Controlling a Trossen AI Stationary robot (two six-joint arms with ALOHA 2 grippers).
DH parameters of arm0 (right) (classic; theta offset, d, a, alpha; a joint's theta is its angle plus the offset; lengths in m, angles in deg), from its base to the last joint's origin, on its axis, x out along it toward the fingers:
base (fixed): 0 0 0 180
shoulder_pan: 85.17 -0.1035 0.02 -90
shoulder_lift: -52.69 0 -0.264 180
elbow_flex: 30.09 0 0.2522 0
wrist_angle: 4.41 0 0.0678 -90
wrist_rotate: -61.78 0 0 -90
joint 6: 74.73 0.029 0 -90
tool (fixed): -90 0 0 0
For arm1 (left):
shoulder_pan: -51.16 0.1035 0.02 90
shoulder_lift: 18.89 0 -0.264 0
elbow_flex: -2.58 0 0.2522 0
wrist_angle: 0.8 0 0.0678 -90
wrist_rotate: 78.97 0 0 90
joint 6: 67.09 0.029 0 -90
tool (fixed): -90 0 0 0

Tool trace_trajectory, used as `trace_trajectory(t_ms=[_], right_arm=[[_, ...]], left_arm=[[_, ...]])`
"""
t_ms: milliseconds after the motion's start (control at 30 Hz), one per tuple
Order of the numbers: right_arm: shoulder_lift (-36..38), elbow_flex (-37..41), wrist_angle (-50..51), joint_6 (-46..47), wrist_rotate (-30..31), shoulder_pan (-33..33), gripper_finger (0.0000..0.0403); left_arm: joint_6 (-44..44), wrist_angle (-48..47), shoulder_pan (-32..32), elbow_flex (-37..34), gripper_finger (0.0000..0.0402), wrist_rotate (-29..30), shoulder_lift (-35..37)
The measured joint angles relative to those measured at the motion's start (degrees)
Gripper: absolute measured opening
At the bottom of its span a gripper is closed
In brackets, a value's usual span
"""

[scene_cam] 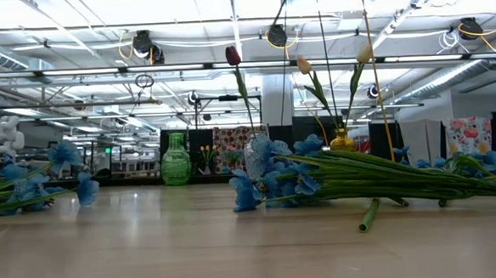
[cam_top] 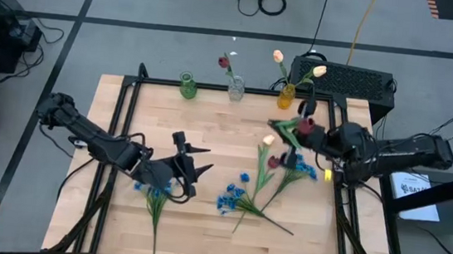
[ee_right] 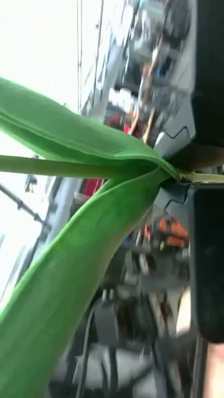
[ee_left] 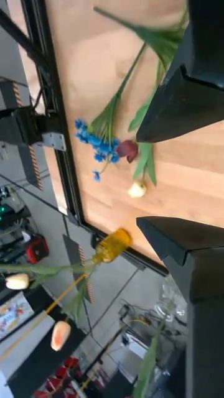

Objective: Sort flowers into vase by color
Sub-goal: Put the left red tulip into the transparent vase

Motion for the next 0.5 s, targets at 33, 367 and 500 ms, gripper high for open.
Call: trace_trajectory(t_ms=[33,367,500], right_arm=[[-0.4,0.0,-0.76,-0.27,-0.01,1.6,0.001],[-10.86,-0.02,-12.83,2.89,-1.53,18.38,0.001],[-16.67,-0.02,-17.01,9.6,-8.01,24.73,0.001]], left_arm=[[0.0,-0.15,0.55,-0.2,0.0212,-0.02,0.02],[1.96,-1.0,6.42,-3.45,0.0212,-3.26,0.0],[1.92,-1.53,8.35,-3.72,0.0212,-3.54,0.0]])
